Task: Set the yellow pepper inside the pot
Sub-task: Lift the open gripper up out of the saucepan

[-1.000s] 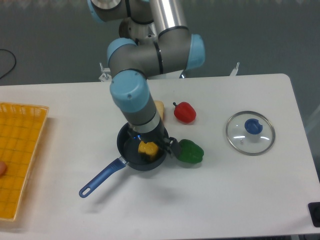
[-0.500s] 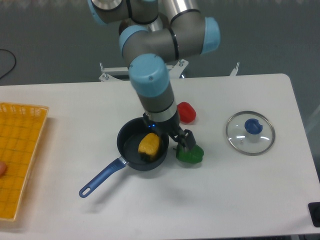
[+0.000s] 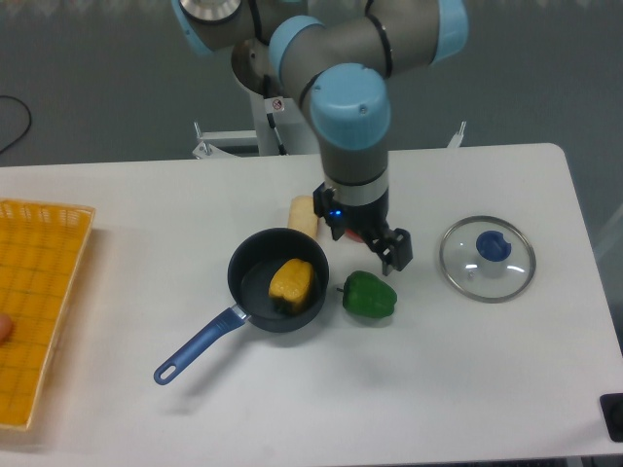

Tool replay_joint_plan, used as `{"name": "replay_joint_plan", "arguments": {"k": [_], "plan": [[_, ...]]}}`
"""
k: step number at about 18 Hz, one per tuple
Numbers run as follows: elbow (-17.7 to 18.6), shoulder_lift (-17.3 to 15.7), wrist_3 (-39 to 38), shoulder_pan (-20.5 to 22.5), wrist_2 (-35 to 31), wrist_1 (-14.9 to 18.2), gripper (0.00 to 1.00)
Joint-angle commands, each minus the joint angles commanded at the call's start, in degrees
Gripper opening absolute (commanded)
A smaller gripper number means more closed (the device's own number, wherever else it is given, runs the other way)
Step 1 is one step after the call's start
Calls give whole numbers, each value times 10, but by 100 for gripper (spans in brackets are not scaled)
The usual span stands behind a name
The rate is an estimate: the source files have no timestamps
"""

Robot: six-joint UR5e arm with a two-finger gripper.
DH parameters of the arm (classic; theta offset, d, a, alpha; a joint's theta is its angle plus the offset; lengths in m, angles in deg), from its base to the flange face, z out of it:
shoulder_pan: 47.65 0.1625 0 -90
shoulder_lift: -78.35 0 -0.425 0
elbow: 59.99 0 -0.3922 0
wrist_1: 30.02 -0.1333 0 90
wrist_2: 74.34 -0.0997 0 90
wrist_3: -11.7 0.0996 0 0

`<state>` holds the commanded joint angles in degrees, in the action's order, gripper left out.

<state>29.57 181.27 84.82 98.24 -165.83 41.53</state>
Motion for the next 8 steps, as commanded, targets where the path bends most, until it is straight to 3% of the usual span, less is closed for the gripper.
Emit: {"name": "replay_joint_plan", "arguments": {"k": [8], "plan": [[7,-8,22,35,19,0,100]]}}
